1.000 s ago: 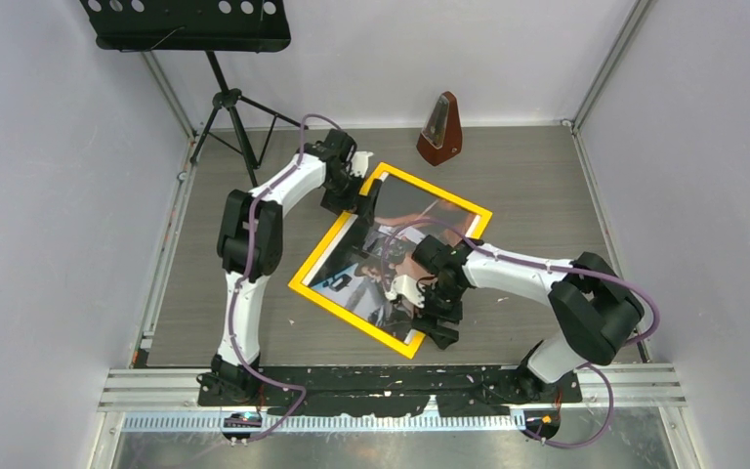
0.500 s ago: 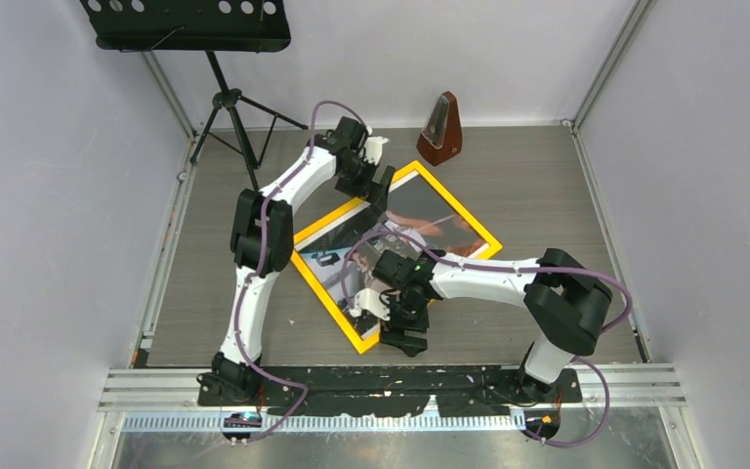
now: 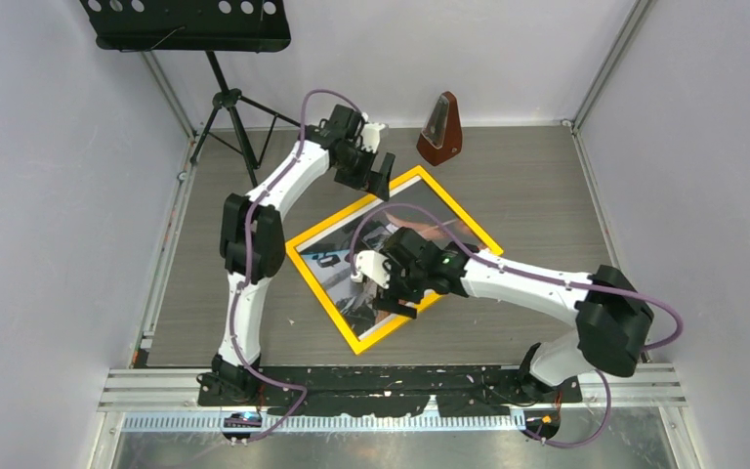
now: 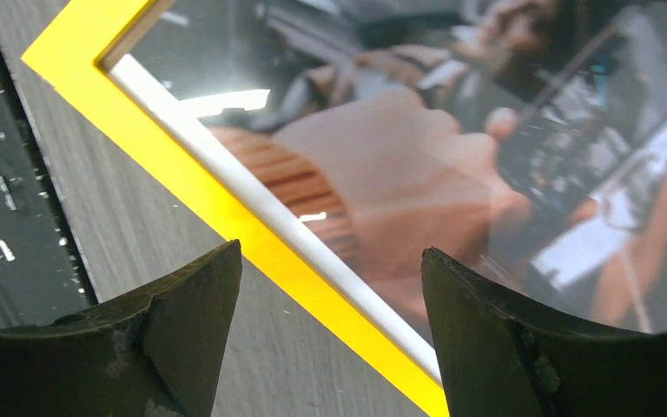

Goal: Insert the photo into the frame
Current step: Adjust the photo frame at the center of the board.

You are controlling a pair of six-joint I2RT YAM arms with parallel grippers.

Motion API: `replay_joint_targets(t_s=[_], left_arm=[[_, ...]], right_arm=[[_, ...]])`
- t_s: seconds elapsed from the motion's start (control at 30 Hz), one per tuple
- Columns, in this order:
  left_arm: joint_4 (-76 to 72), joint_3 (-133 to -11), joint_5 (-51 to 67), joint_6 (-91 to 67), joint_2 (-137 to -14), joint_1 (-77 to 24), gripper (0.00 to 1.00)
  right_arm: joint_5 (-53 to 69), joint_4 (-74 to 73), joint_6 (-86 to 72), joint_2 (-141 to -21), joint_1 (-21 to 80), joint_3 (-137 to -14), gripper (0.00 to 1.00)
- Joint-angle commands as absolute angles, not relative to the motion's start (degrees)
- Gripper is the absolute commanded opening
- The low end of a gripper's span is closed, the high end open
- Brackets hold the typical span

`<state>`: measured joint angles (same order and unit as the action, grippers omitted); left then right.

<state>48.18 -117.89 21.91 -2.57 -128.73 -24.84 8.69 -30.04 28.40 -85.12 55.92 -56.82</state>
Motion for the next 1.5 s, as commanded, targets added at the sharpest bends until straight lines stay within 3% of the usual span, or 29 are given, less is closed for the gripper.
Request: replay_joint_targets(t_s=[0.0,0.33,0.8,1.03,1.47], left_arm=[[50.08,-119.36,22.23,-3.2,-123.84,-24.46,1.0],[46.98,-104.61,15.63,-1.81,-112.27,-23.64,1.0],[48.61,-74.96,7.57,4.2,-92.69,-23.17,1.0],[47.91,-64.89,8.77,5.8,-90.19,-21.74,1.0],[50.41,-62.35,15.52,6.24,-91.16,-17.51,0.99]], right_arm=[[2.78,-26.17,28.99,-79.55,54.28,-55.64,0.82],[2.55,-24.58,22.56,-75.26,35.5,-59.82,0.82],[9.17,-18.97,14.49,-92.34,14.02,-71.55,0.79],[11.11,-19.23,14.92,-99.64,11.45,-74.7,0.75],[8.38,-22.37,17.42,-108.36,11.3,-79.68,0.71]])
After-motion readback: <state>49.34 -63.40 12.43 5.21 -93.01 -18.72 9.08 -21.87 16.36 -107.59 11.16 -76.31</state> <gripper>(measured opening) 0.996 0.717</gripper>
